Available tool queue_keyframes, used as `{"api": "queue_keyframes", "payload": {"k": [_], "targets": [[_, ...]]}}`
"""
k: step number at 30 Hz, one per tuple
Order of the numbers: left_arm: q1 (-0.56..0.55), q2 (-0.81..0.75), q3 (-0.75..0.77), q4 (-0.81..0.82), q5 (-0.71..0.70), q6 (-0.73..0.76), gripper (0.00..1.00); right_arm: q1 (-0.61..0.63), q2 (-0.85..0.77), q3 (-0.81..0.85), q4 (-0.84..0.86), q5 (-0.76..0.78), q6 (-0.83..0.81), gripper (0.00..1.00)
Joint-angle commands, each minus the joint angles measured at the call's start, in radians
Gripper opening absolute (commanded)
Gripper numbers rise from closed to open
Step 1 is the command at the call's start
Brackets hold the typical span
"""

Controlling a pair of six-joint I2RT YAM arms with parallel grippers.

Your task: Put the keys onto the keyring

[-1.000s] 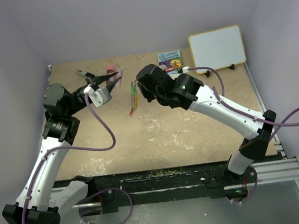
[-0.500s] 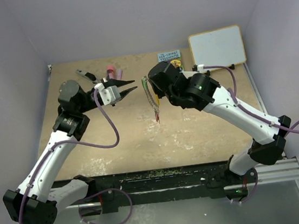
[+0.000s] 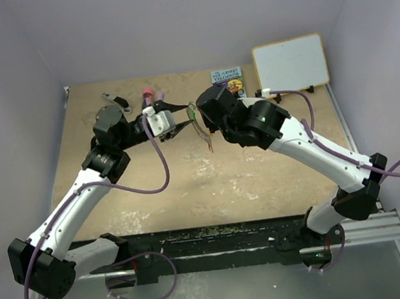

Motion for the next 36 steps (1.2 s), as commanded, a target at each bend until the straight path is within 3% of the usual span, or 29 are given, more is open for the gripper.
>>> {"api": "queue_keyframes", "payload": {"k": [1,27,36], "targets": [[-0.008,0.002,0.001,0.047,-0.069,-0.029,0.47,-0.002,0.001,-0.011,0.070,0.062,0.153,0.00],[-0.046,0.010,0.018,0.019,-0.209,0.039,0.47,-0.002,-0.004,-0.066,0.186,0.037,0.113,0.00],[-0.046,-0.008,0.019,-0.025,-0.218,0.066,0.36,-0.002,-0.015,-0.078,0.212,0.029,0.100,0.00]]}}
